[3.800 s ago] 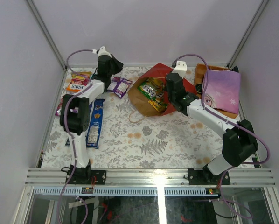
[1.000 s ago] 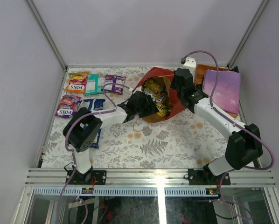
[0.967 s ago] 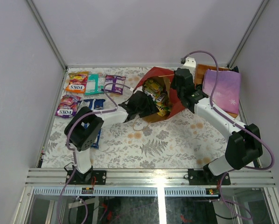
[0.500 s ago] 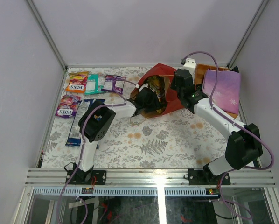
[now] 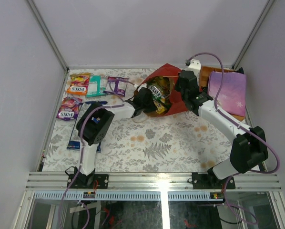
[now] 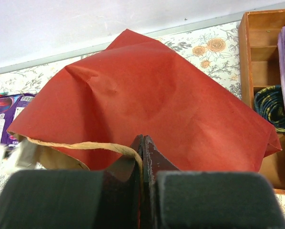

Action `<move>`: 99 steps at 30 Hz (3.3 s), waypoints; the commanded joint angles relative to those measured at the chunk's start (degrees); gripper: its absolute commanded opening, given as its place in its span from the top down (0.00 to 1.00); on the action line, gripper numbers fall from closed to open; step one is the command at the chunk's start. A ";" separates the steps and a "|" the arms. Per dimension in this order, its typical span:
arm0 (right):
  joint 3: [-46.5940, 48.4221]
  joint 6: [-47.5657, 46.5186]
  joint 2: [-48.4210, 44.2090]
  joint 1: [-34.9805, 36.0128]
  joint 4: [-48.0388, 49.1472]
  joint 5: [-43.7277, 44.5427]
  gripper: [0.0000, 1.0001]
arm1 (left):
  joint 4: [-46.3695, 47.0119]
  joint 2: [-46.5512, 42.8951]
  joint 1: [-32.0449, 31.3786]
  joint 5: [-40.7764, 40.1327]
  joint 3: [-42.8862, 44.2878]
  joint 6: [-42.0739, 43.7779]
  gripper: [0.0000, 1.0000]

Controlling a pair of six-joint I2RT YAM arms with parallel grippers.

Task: Take the snacks out of the paper bag
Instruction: Take out the snack from the paper bag, then place the snack at the center of the board, then move the snack to the center of the board.

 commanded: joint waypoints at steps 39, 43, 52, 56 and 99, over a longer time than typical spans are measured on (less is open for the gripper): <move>-1.49 1.44 -0.18 -1.12 1.57 -4.82 1.00 | -15.18 -47.77 19.86 -7.11 -40.64 1.13 0.24; -1.56 1.49 -0.17 -1.11 1.57 -5.23 1.00 | -19.60 -49.71 19.90 -10.05 -39.63 -0.18 0.31; -1.75 2.01 0.10 -1.14 1.59 -6.15 1.00 | -19.45 -52.62 19.90 -11.56 -38.17 2.22 0.91; -1.75 1.98 -0.18 -1.08 1.40 -6.35 1.00 | -15.45 -46.12 19.89 -11.42 -38.87 3.09 1.00; -0.88 0.41 -1.49 -1.13 -0.15 -6.57 1.00 | -5.90 -14.25 28.85 0.39 -16.70 2.95 0.96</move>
